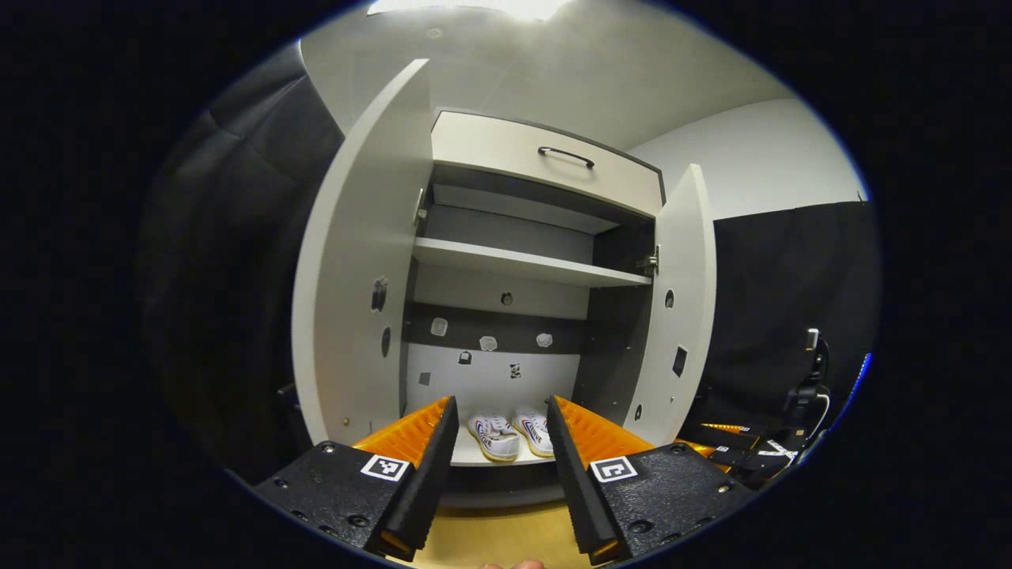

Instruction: Grab one shoe with the right hand and put it into the shoe cabinet, grab the other shoe with the left hand and put it into the shoe cabinet; then close the right door with the right hand and the left door with the left hand.

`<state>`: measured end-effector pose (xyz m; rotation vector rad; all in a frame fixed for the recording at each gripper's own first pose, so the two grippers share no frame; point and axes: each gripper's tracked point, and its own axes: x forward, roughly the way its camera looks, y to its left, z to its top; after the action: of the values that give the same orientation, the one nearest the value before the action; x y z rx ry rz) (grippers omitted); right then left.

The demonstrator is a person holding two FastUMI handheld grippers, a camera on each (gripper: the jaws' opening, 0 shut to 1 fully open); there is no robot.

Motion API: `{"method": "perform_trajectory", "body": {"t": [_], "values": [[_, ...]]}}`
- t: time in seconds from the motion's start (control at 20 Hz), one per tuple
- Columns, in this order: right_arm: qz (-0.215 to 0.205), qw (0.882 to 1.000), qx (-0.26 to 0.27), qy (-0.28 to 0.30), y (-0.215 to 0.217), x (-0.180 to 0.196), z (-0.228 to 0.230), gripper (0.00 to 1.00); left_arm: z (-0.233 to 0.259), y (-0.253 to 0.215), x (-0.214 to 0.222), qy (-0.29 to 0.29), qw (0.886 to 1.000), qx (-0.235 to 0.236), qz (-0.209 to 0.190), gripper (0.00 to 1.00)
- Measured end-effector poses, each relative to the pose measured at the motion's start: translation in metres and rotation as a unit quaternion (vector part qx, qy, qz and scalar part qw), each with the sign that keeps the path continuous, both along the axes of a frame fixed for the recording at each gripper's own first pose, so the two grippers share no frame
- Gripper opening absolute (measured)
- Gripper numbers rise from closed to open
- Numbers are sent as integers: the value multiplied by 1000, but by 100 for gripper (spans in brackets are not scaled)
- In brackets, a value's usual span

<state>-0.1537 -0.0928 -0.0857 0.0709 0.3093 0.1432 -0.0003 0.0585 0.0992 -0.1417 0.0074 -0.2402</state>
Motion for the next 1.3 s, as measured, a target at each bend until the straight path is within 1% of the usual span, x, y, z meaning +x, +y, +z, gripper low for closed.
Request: {"method": "perform_trajectory", "body": {"t": [0.15,0.2,0.4,0.45,0.5,0.55,0.6,0.65,0.7,0.75,0.85,1.0,1.3], "values": [[26,1000,8,-3,24,7,0,85,6,19,-10,-6,1000,1,22,68],[33,999,7,-3,31,9,0,82,10,26,-14,-10,999,2,32,68],[60,998,8,1,55,9,-6,82,14,62,-24,-16,996,3,82,69],[65,998,10,3,60,9,-7,85,14,71,-27,-16,995,3,95,69],[69,998,12,4,63,10,-9,82,12,82,-30,-15,994,3,109,69],[73,997,13,5,67,11,-9,82,9,93,-31,-12,992,3,123,69],[75,997,15,5,71,11,-10,85,6,104,-31,-8,991,4,137,69],[77,997,15,5,72,13,-11,85,3,114,-31,-4,989,4,150,69],[77,997,15,5,73,12,-9,82,2,122,-32,-2,987,4,160,68],[77,997,14,5,73,12,-9,85,0,131,-33,1,985,4,171,68],[73,997,15,5,71,12,-10,85,-12,146,-26,12,982,9,189,68],[63,998,15,4,64,12,-7,85,-30,157,-15,30,978,19,203,69],[38,999,16,9,46,14,-9,85,-47,161,-1,50,978,32,201,69]]}}
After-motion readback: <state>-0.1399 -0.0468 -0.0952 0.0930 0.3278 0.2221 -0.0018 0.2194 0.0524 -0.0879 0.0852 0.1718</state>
